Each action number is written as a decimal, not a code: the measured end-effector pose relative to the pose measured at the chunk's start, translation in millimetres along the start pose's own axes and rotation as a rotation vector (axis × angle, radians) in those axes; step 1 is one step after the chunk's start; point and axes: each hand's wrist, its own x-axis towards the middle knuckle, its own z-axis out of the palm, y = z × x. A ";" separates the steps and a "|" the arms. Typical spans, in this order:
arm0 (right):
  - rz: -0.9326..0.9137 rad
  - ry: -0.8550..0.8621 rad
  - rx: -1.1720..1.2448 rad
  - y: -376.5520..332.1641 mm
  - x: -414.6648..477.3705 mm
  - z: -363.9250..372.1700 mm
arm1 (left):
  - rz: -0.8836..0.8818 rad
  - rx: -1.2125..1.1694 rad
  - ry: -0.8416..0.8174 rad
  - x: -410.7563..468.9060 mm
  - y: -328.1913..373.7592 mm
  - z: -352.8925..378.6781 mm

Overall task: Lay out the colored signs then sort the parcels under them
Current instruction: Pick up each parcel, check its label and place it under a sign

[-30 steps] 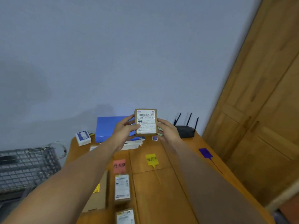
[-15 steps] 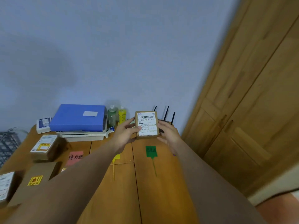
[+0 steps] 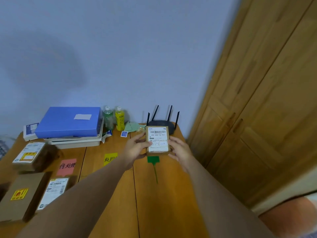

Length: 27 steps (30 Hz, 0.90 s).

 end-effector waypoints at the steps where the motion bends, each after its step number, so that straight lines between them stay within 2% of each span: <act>1: 0.006 -0.005 -0.001 4.7 4.7 -3.4 | -0.004 0.000 0.011 3.4 -5.7 3.2; 8: 0.109 -0.077 -0.044 50.3 48.2 -23.1 | -0.116 -0.022 0.139 31.6 -63.2 30.3; 17: 0.330 -0.186 -0.150 159.1 95.4 -28.7 | -0.322 0.037 0.240 59.6 -171.1 47.4; 22: 0.376 -0.181 -0.205 207.2 111.0 -22.9 | -0.346 0.081 0.247 70.6 -214.4 49.3; 27: 0.409 -0.164 -0.190 225.2 116.3 -28.3 | -0.356 0.072 0.195 76.2 -239.4 45.9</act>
